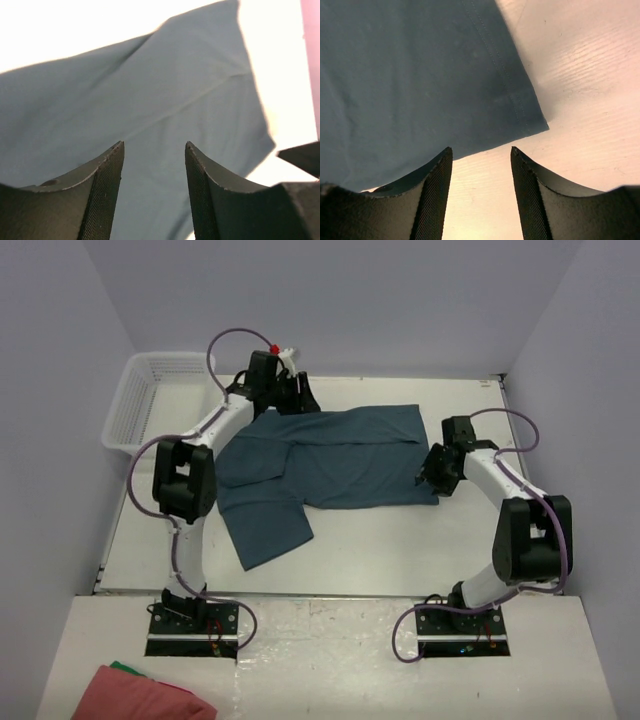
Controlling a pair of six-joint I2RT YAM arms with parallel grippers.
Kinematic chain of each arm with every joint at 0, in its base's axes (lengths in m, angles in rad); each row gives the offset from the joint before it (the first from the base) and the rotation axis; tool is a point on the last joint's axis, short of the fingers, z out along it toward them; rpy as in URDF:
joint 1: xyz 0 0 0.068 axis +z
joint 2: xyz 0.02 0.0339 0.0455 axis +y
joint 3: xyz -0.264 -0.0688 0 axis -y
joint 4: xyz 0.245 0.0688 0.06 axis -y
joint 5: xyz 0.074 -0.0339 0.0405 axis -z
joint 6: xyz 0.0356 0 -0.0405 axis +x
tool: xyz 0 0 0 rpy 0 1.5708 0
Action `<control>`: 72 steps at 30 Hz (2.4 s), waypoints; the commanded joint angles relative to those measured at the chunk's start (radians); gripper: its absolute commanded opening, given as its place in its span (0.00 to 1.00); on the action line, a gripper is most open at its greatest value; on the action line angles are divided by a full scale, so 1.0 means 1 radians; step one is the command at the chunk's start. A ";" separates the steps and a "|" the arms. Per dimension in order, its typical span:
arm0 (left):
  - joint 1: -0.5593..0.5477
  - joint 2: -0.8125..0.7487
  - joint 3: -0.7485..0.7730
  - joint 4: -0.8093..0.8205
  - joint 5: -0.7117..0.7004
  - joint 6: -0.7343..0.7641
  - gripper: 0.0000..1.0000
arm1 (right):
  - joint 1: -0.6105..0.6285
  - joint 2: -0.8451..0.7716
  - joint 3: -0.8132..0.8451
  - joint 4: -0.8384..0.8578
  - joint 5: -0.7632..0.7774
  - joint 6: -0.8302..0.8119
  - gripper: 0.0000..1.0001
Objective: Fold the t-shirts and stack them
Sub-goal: Fold the flattened tshirt in 1/3 of the way, then grap the side of the flattened tshirt closest away from the robot with both arms
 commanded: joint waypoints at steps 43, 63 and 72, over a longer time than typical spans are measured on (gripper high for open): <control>-0.240 -0.786 -0.685 0.041 -0.286 0.032 0.54 | -0.103 0.192 0.088 -0.135 0.078 0.089 0.30; -0.261 -0.883 -0.785 0.060 -0.231 0.033 0.54 | -0.103 0.250 0.162 -0.153 0.078 0.036 0.11; -0.268 -0.891 -0.842 0.049 -0.332 -0.007 0.54 | -0.100 0.212 0.133 -0.100 0.044 0.004 0.00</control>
